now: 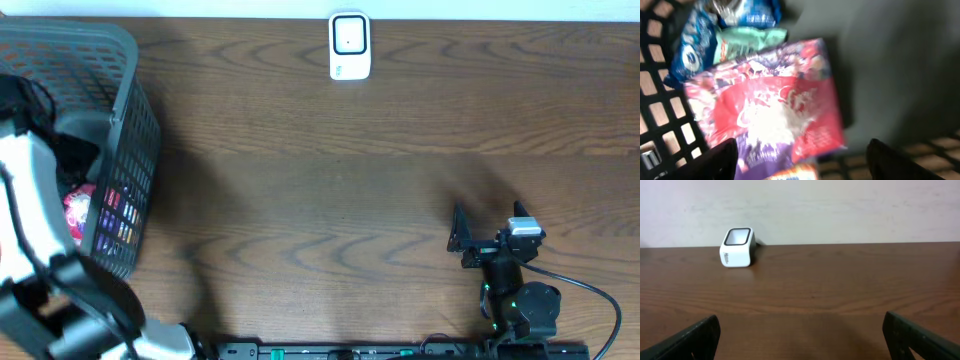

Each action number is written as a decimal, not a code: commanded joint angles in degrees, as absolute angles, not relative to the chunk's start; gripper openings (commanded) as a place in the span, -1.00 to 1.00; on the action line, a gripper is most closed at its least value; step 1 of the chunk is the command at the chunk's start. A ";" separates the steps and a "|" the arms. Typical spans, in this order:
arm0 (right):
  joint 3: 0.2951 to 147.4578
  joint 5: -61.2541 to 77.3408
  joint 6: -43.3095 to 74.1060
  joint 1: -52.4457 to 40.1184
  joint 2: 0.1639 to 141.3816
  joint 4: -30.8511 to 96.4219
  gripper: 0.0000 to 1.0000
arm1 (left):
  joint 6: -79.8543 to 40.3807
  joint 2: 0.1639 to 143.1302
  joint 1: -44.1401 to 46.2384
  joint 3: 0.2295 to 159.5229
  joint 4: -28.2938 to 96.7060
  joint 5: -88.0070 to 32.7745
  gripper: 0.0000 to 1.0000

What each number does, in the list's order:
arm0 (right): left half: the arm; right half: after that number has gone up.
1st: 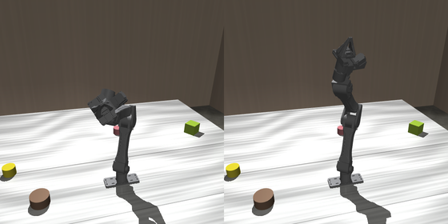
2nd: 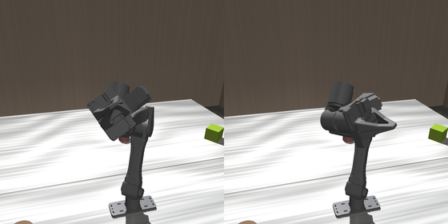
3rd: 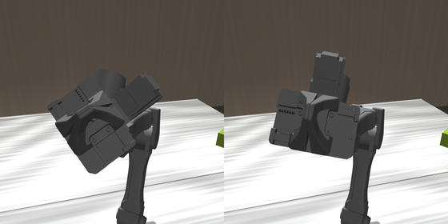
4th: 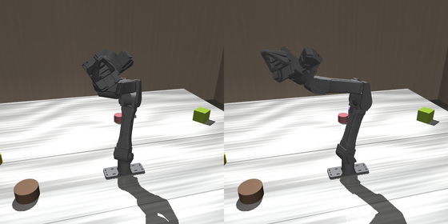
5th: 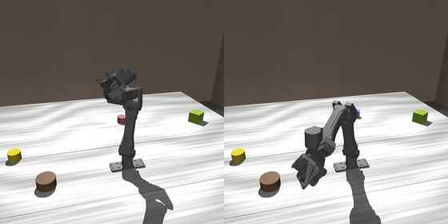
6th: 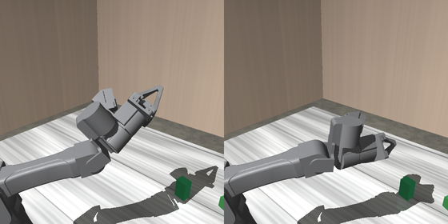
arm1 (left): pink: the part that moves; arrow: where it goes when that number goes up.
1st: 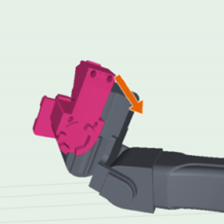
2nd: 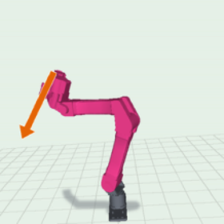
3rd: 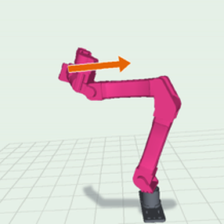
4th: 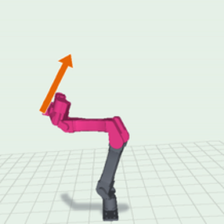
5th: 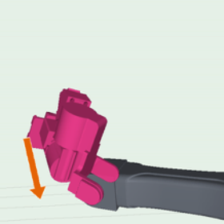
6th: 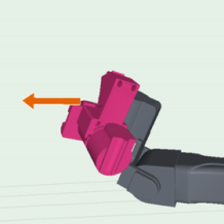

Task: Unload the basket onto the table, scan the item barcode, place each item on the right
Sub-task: 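Grasp the purple-red Carefree pad pack in the basket with the left gripper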

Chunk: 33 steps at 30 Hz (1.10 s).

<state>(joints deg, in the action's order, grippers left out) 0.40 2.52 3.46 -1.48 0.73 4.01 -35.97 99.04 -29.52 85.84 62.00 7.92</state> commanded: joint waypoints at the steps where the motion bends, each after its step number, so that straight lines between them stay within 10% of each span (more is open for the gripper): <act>1: 0.32 1.98 4.23 -1.83 0.64 4.25 0.98 | -35.20 104.64 -29.50 85.67 63.81 10.28 0.72; 12: 0.32 1.98 4.23 -1.83 0.64 4.25 0.98 | -35.20 118.56 -29.50 85.67 67.48 16.14 0.76; 14: 0.32 1.98 4.23 -1.83 0.64 4.25 0.98 | -35.18 120.09 -29.50 85.65 68.18 16.16 0.45; 17: 0.32 1.98 4.23 -1.83 0.64 4.25 0.99 | -34.96 121.67 -29.50 85.65 69.28 15.92 -0.75; 18: 0.32 1.98 4.23 -1.83 0.64 4.25 0.98 | -35.00 121.75 -29.50 85.65 69.67 15.57 -0.85; 33: 0.32 1.98 4.23 -1.83 0.64 4.27 0.99 | -34.13 116.09 -29.50 90.19 72.82 8.29 -0.85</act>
